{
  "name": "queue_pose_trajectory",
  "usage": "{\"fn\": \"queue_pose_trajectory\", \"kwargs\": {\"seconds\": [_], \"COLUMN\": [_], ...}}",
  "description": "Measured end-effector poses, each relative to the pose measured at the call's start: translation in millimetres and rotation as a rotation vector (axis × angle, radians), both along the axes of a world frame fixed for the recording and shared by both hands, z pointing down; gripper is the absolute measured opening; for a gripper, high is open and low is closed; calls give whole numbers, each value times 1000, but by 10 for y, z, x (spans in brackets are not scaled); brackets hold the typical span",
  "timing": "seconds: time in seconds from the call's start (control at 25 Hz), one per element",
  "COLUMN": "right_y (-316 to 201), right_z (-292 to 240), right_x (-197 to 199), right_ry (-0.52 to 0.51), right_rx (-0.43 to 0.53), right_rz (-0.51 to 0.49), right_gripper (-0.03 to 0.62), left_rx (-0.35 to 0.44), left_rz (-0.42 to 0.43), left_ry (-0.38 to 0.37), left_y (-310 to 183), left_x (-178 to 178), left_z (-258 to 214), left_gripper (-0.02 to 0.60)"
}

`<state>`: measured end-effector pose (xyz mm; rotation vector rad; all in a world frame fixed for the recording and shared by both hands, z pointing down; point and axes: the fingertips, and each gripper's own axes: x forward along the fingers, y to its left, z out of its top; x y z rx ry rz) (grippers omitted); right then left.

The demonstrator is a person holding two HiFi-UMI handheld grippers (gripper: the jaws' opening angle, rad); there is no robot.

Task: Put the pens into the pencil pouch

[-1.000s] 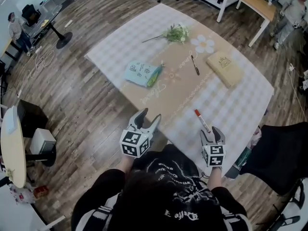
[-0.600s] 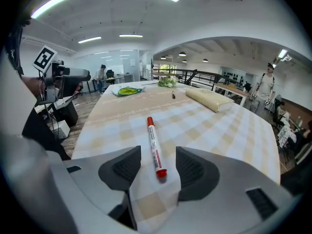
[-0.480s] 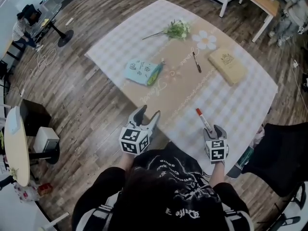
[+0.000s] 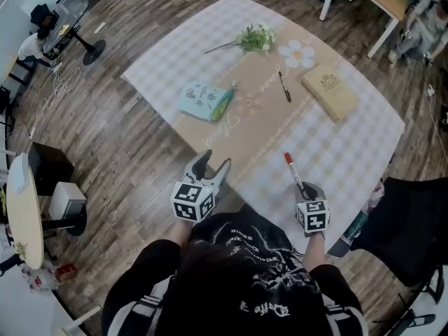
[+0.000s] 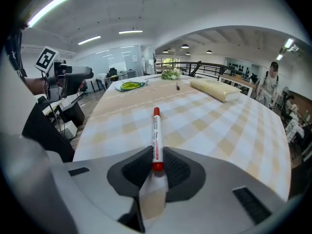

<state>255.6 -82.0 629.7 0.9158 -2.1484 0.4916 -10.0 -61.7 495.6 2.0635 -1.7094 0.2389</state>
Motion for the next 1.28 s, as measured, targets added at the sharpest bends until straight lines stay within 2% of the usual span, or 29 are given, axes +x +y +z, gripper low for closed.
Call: {"fn": "queue_pose_trajectory", "kwargs": {"seconds": [0.2,0.44,0.8,1.08,1.28], "right_y": [-53,-235,-282,-383,-369], "right_z": [-63,-409,-494,-483,-456], "right_x": [21,-89,-402,-543,-566], "right_ry": [-14,-95,-168,-204,-190], "right_rx": [16,87,63,69,56], "right_rz": [5,31,-47,-90,-72], "right_gripper": [75,75,75,76,76], "left_rx": [0,21,3,-66,-150], "left_rz": [2,-17,-83,-99,-64], "left_ry": [-4,-28,-166,-304,-347], "left_y": [-73,-234,-780,-1118,-1278], "left_x": [20,-42,-281,-488,-645], "left_z": [-14,-66,-117,-13,218], "left_gripper": [253,252,252,252,249]}}
